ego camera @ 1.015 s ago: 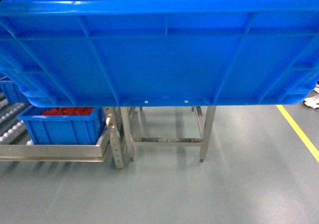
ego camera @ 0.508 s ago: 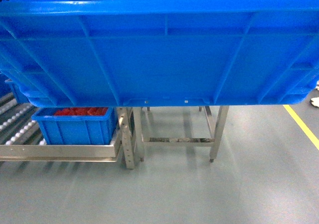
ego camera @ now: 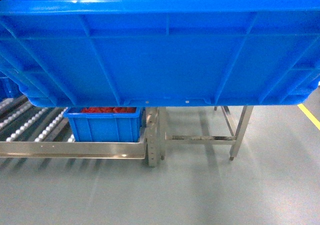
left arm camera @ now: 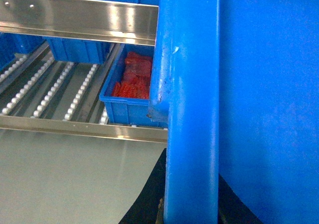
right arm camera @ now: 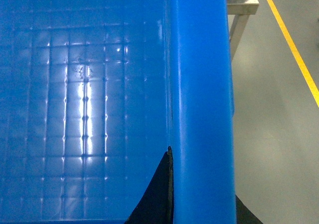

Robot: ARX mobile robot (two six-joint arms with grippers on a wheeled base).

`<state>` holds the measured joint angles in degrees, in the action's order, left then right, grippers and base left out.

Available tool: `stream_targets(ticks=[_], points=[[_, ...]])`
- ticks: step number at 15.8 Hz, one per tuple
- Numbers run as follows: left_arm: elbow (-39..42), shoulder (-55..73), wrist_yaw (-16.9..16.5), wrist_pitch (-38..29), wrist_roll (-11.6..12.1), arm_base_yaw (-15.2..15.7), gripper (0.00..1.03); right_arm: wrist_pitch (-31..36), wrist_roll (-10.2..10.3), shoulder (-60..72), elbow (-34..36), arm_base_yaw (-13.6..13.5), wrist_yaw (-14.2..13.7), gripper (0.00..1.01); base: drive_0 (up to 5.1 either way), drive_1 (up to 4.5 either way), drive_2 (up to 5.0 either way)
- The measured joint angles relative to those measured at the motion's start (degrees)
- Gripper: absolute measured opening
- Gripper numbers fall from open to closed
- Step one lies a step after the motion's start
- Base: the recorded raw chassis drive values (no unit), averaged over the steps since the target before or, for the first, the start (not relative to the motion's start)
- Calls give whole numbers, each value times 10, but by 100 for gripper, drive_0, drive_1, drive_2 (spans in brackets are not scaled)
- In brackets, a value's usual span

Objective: Place box next to blue box on left shelf

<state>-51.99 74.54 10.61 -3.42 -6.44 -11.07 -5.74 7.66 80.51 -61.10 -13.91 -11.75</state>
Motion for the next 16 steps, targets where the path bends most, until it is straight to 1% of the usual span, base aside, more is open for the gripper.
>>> stream_targets(ticks=[16], points=[[0, 0, 0, 0, 0, 0, 8, 2, 0, 0, 0, 0, 0, 8, -499, 246, 246]])
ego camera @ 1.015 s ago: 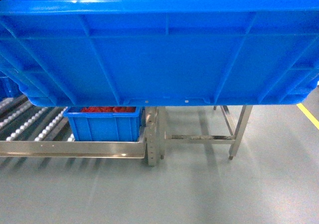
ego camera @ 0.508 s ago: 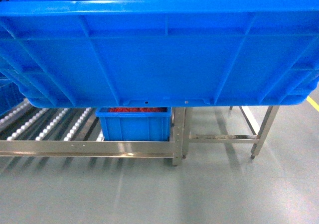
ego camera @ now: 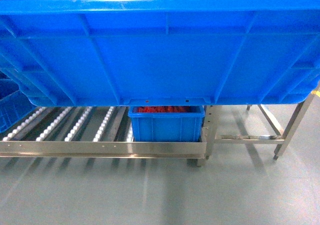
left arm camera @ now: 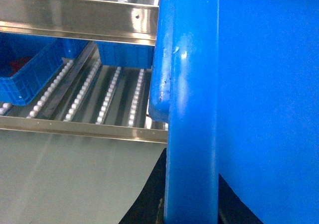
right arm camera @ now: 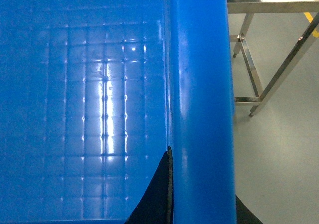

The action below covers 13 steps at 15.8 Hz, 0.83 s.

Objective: Place box next to blue box on left shelf

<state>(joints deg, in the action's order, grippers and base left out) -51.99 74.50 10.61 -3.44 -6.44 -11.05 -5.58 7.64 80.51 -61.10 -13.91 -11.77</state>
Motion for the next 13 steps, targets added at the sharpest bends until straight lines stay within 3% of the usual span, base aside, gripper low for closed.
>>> stream_targets(ticks=[13], points=[[0, 0, 0, 0, 0, 0, 8, 0, 0, 0, 0, 0, 0, 8, -501, 245, 245]])
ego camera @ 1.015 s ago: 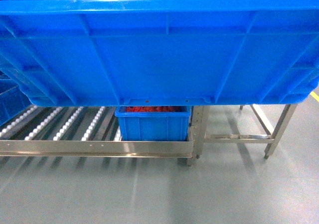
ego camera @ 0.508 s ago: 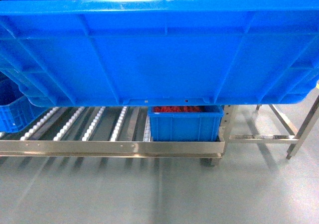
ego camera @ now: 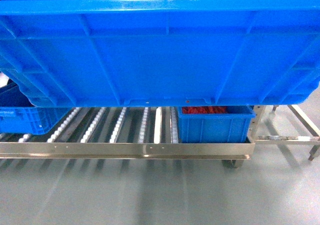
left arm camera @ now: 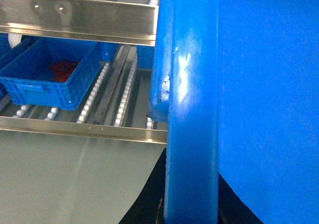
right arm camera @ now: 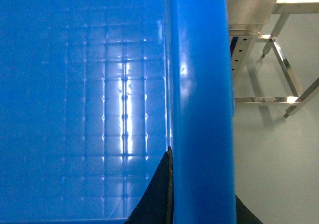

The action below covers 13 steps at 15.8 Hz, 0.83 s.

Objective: Place box next to blue box on left shelf

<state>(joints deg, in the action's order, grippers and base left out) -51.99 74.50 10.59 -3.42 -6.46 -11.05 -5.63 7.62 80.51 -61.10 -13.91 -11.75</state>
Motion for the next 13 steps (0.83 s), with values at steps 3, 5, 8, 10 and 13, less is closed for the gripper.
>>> stream_targets(ticks=[3, 5, 8, 10, 13], points=[[0, 0, 0, 0, 0, 0, 8, -1, 0, 0, 0, 0, 0, 8, -499, 246, 246], [0, 0, 0, 0, 0, 0, 8, -1, 0, 0, 0, 0, 0, 8, -498, 247, 247], [0, 0, 0, 0, 0, 0, 8, 0, 0, 0, 0, 0, 0, 8, -506, 240, 240], [0, 0, 0, 0, -1, 0, 8, 0, 0, -1, 0, 0, 0, 8, -506, 240, 240], [0, 0, 0, 0, 0, 0, 8, -2, 0, 0, 0, 0, 0, 8, -501, 244, 244]])
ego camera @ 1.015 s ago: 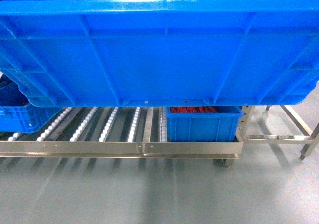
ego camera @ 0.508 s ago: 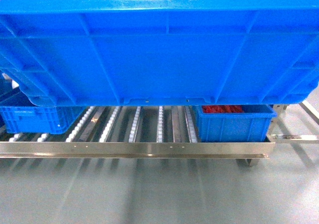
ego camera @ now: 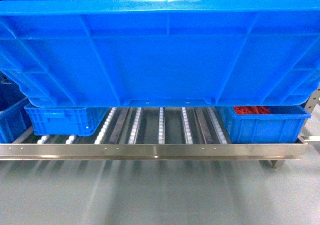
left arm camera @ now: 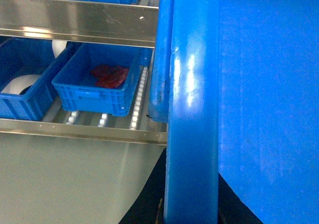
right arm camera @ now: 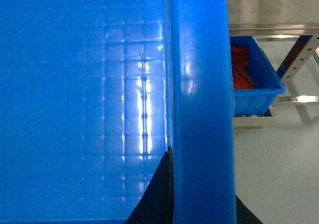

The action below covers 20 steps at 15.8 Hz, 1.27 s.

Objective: Place box next to blue box on left shelf

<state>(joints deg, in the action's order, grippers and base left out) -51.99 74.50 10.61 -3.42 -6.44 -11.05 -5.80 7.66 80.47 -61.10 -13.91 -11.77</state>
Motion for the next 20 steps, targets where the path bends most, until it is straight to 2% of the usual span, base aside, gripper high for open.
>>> stream_targets(ticks=[20], points=[[0, 0, -1, -3, 2, 2, 8, 3, 1, 0, 0, -4, -3, 8, -501, 245, 245]])
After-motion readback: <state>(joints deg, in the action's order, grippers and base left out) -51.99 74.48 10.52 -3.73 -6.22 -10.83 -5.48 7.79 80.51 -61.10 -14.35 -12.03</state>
